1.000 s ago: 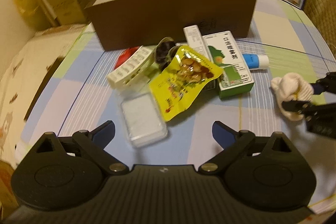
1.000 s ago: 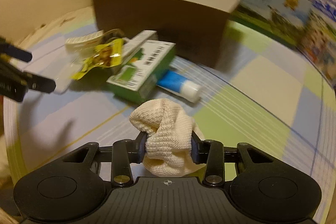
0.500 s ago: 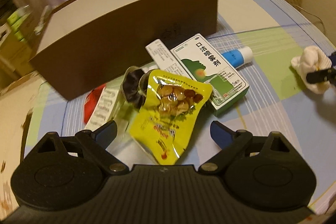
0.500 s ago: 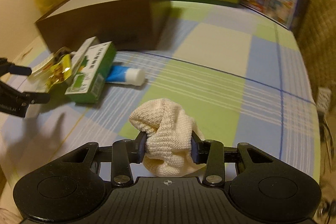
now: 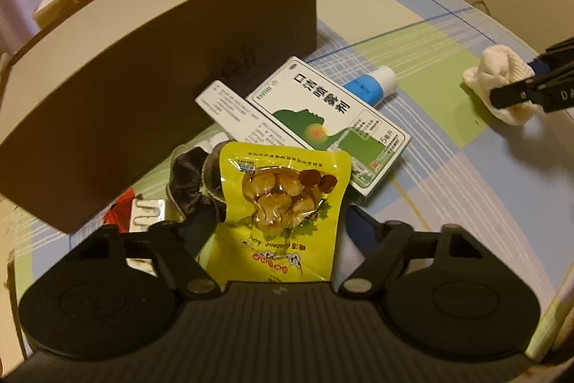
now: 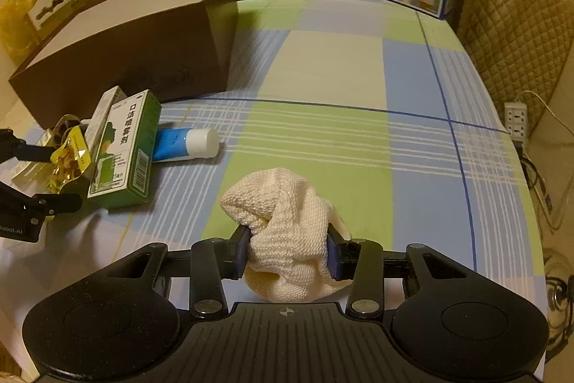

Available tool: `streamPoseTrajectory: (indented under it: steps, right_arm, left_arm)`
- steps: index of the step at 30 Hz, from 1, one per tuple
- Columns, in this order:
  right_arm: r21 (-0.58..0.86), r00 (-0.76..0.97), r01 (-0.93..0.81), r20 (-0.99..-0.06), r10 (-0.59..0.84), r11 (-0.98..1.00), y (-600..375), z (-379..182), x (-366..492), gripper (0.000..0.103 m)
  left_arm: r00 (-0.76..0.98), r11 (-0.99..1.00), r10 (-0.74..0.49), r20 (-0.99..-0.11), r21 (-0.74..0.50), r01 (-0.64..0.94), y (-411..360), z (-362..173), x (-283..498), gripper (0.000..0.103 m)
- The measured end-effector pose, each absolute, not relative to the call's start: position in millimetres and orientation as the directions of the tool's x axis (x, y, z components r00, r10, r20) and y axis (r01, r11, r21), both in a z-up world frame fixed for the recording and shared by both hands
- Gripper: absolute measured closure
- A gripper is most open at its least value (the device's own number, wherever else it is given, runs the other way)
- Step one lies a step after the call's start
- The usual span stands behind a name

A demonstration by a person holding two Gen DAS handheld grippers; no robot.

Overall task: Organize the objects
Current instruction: 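Lift the cloth with the right gripper while the left gripper grasps the yellow snack bag, then lower the snack bag into the box with the left gripper while the right gripper lowers the cloth in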

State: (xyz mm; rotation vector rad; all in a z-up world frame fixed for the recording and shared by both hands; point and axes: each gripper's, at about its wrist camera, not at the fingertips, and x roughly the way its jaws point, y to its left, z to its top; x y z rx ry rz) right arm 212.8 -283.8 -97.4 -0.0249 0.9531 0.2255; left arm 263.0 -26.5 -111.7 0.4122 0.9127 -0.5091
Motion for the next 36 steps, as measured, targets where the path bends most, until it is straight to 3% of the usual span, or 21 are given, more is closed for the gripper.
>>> streamPoseTrajectory:
  steps: [9,13,25,36]
  right_arm:
    - [0.074,0.566,-0.140,-0.812,0.141,0.987,-277,-96,212,0.064]
    - [0.078,0.568,-0.135,-0.811,0.141,0.988,-275,-93,212,0.064]
    - [0.088,0.586,-0.152,-0.794,0.161,0.984,-266,-74,218,0.064]
    - [0.155,0.637,-0.303,-0.701,0.321,0.940,-228,-21,247,0.064]
  left_arm:
    - [0.510,0.752,-0.300,-0.806,0.128,0.646,-17,-105,257,0.050]
    - [0.506,0.753,-0.326,-0.799,0.105,0.650,-12,-96,254,0.053]
    - [0.562,0.803,-0.361,-0.744,0.059,0.593,-1,-54,247,0.054]
    - [0.662,0.884,-0.302,-0.686,0.058,0.464,16,-6,271,0.054]
